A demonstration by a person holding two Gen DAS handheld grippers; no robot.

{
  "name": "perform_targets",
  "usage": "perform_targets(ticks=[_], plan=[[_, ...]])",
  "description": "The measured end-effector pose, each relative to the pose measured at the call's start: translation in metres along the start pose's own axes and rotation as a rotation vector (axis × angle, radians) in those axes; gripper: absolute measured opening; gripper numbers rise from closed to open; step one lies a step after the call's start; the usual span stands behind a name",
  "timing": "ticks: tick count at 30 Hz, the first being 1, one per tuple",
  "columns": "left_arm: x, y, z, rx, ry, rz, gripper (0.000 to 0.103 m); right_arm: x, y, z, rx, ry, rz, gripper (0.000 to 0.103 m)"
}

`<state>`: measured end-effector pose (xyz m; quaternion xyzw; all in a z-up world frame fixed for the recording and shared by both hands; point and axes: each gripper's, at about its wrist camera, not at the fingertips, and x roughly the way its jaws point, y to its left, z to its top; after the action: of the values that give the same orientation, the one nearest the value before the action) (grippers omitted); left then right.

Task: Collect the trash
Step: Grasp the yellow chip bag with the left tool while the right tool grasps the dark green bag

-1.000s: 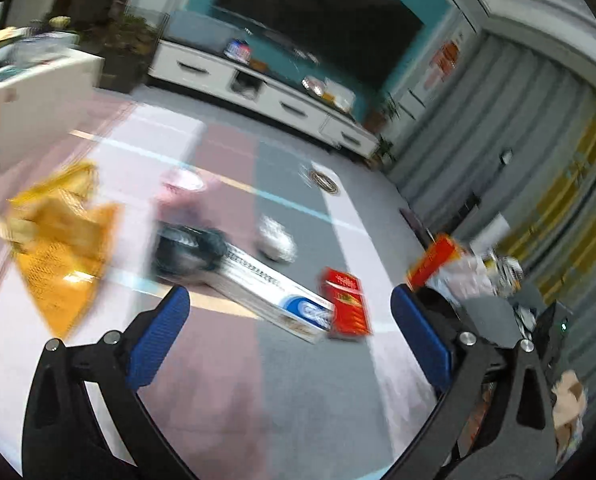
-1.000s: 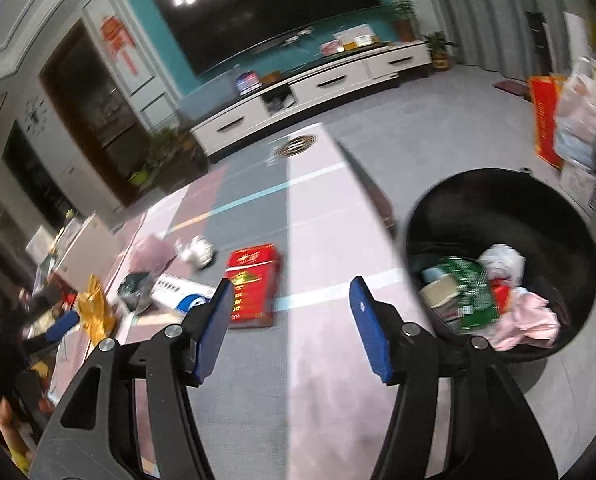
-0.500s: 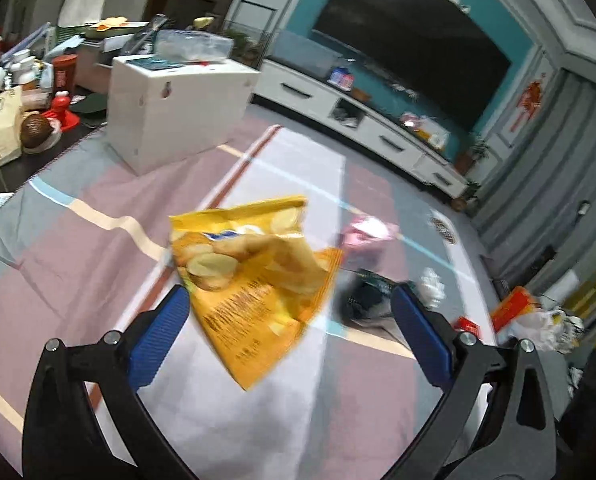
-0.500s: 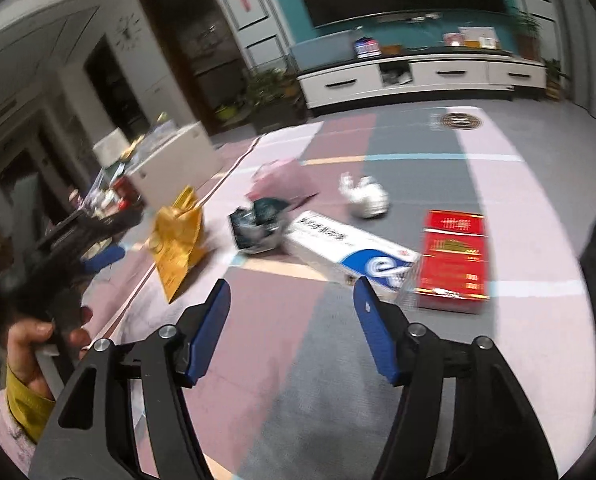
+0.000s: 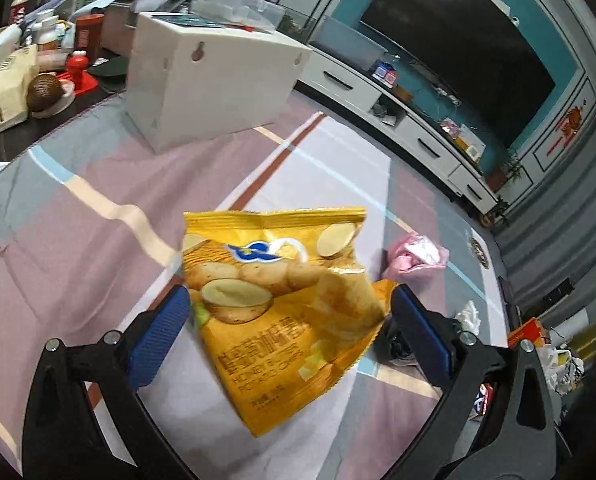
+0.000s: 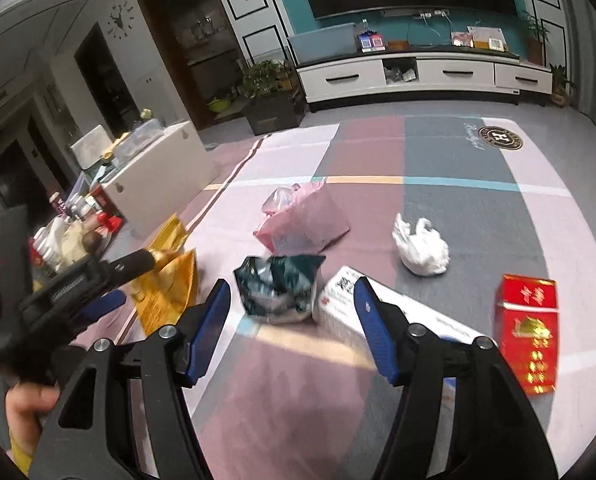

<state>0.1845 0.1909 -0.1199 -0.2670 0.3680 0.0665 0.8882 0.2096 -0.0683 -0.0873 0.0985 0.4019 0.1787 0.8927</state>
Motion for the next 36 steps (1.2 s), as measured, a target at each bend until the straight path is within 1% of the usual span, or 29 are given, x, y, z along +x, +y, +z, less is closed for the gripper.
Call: perform_targets(ticks=[3, 7, 8, 9, 10, 11, 12, 16, 18, 19, 20, 23, 25, 27, 28, 32, 36], plan=[[0.003, -0.004, 0.001, 0.02, -0.013, 0.028, 0.1, 0.017, 0.0, 0.006, 0.011, 0.013, -0.01, 0.063], [0.011, -0.004, 0.0, 0.004, 0.007, 0.04, 0.1, 0.035, -0.002, 0.013, 0.038, 0.036, -0.018, 0.063], [0.013, -0.004, 0.0, 0.004, 0.011, 0.038, 0.1, 0.039, -0.002, 0.014, 0.042, 0.042, -0.024, 0.061], [0.013, -0.005, -0.001, 0.006, 0.012, 0.038, 0.1, 0.041, -0.002, 0.014, 0.041, 0.044, -0.025, 0.058], [0.013, -0.007, -0.001, 0.009, 0.011, 0.04, 0.1, 0.043, 0.0, 0.013, 0.03, 0.047, -0.028, 0.051], [0.013, -0.007, -0.001, 0.01, 0.01, 0.042, 0.098, 0.045, 0.003, 0.013, 0.01, 0.051, -0.046, 0.042], [0.012, -0.007, -0.002, 0.005, 0.013, 0.037, 0.095, 0.047, 0.005, 0.012, -0.004, 0.056, -0.056, 0.037], [0.009, -0.003, -0.006, -0.013, 0.032, -0.005, 0.087, 0.047, 0.011, 0.01, -0.041, 0.072, -0.064, 0.027], [0.007, -0.002, -0.007, -0.013, 0.032, -0.014, 0.08, 0.044, 0.014, 0.009, -0.057, 0.063, -0.066, 0.024], [0.005, -0.002, -0.007, -0.011, 0.031, -0.025, 0.076, 0.042, 0.015, 0.008, -0.065, 0.056, -0.066, 0.021], [0.004, -0.002, -0.008, -0.01, 0.034, -0.03, 0.061, 0.04, 0.017, 0.008, -0.066, 0.049, -0.059, 0.02], [0.003, 0.0, -0.009, -0.008, 0.044, -0.044, 0.059, 0.03, 0.018, 0.006, -0.042, 0.028, -0.026, 0.02], [0.0, 0.001, -0.01, -0.007, 0.04, -0.054, 0.058, 0.022, 0.018, 0.004, -0.029, 0.016, -0.007, 0.02], [-0.005, 0.001, -0.008, -0.006, 0.032, -0.074, 0.054, 0.012, 0.019, 0.002, -0.022, -0.002, 0.006, 0.02], [-0.01, -0.001, -0.009, 0.001, 0.021, -0.086, 0.054, 0.007, 0.02, 0.001, -0.02, -0.011, 0.01, 0.02], [-0.024, -0.018, -0.013, 0.078, -0.015, -0.086, 0.054, -0.02, 0.017, -0.003, -0.006, -0.058, 0.027, 0.02], [-0.03, -0.039, -0.022, 0.141, -0.009, -0.135, 0.054, -0.044, 0.009, -0.008, 0.004, -0.089, 0.011, 0.02]])
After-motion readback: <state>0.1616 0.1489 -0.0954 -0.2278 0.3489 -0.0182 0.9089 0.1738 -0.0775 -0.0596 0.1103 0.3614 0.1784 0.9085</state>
